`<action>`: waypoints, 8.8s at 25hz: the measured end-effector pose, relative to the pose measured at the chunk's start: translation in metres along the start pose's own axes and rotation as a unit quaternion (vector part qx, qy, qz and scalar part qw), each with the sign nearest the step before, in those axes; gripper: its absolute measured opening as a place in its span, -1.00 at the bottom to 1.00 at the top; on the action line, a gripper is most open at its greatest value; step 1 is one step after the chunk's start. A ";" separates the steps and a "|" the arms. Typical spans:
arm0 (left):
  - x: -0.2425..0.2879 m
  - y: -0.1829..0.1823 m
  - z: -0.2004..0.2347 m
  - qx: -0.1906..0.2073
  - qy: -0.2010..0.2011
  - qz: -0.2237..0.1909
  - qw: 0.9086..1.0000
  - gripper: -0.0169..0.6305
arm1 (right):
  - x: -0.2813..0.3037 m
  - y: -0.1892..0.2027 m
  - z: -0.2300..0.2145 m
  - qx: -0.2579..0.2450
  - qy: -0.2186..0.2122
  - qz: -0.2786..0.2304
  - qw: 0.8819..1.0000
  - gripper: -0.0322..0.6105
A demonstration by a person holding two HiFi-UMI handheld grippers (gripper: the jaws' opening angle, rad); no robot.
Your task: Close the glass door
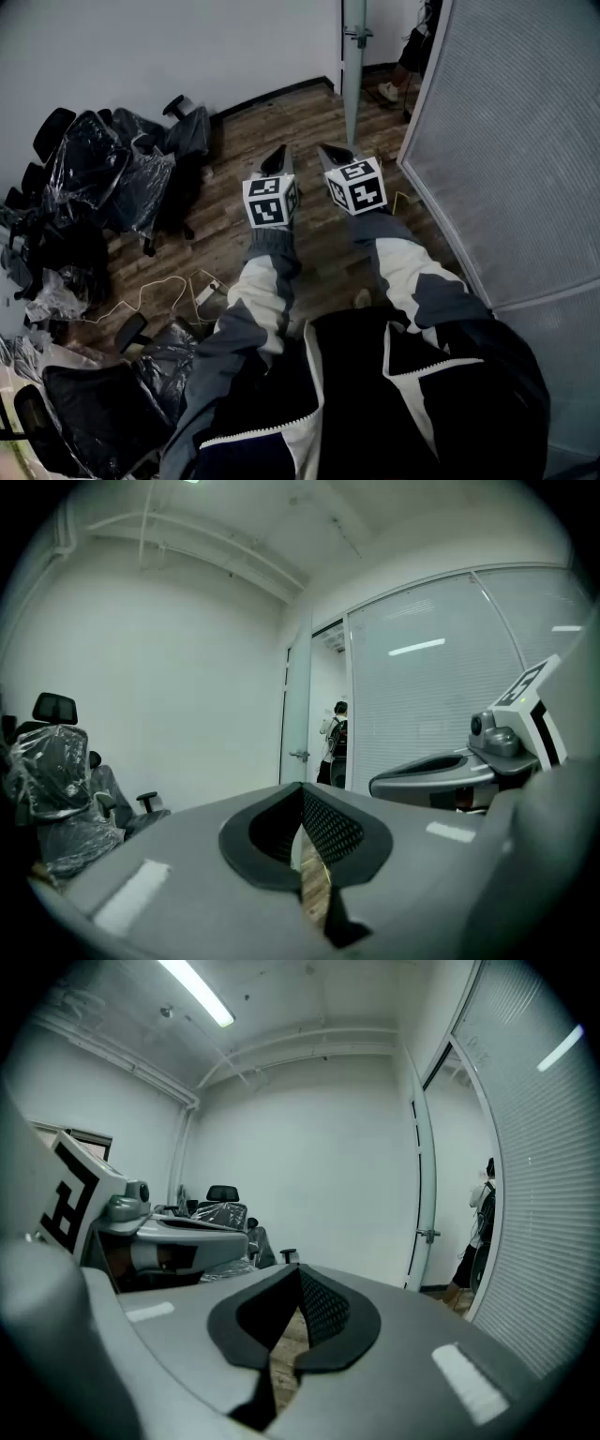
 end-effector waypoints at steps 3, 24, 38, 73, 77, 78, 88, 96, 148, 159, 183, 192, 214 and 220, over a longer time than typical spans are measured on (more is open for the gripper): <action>0.004 0.003 0.009 0.014 0.004 0.003 1.000 -0.95 | 0.007 -0.003 0.006 -0.002 0.004 -0.009 1.000 -0.89; -0.016 0.045 0.041 -0.002 -0.011 0.004 1.000 -0.95 | 0.022 0.013 0.006 -0.014 0.032 -0.011 0.999 -0.89; 0.072 0.071 0.059 0.005 -0.007 0.029 1.000 -0.95 | 0.095 0.013 -0.084 -0.011 0.024 0.006 1.000 -0.89; 0.385 0.048 0.170 -0.012 0.105 0.003 0.994 -0.95 | 0.349 -0.068 -0.246 -0.009 0.037 0.016 0.999 -0.89; 0.418 0.052 0.198 -0.016 0.138 -0.003 0.990 -0.95 | 0.385 -0.081 -0.249 -0.001 0.071 0.005 0.997 -0.89; 0.425 0.055 0.204 -0.016 0.148 -0.004 0.989 -0.95 | 0.393 -0.084 -0.248 -0.002 0.078 0.006 0.997 -0.89; 0.489 0.059 0.246 -0.008 0.190 -0.015 0.982 -0.95 | 0.450 -0.104 -0.272 -0.007 0.132 0.017 0.991 -0.89; 0.547 0.066 0.256 -0.006 0.190 0.003 0.982 -0.95 | 0.495 -0.105 -0.316 0.021 0.136 0.024 0.990 -0.89; 0.837 -0.020 0.111 0.068 0.610 -0.081 0.785 -0.95 | 0.471 -0.163 -0.532 0.132 0.573 -0.062 0.807 -0.89; 0.836 -0.020 0.105 0.069 0.631 -0.081 0.768 -0.95 | 0.499 -0.161 -0.549 -0.106 0.570 0.210 0.787 -0.45; 0.830 -0.027 0.103 0.070 0.634 -0.076 0.766 -0.95 | 0.507 -0.143 -0.588 -0.248 0.520 0.410 0.707 -0.45; 0.830 -0.035 0.091 0.082 0.630 -0.080 0.768 -0.95 | 0.490 -0.139 -0.621 -0.245 0.529 0.397 0.709 -0.43; 0.835 -0.073 -0.001 0.093 0.590 -0.099 0.796 -0.95 | 0.410 -0.128 -0.756 -0.279 0.503 0.412 0.707 -0.44; 0.835 -0.068 -0.007 0.096 0.581 -0.082 0.804 -0.95 | 0.394 -0.127 -0.800 -0.311 0.493 0.439 0.684 -0.49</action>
Point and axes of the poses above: the fingertips, and each gripper's own axes: x forward along the fingers, z to its left, y out of its underside, the point moved 2 cm from there along -x, backward along the fingers, and after that the axes turned 12 degrees about x, right-handed, at the moved point
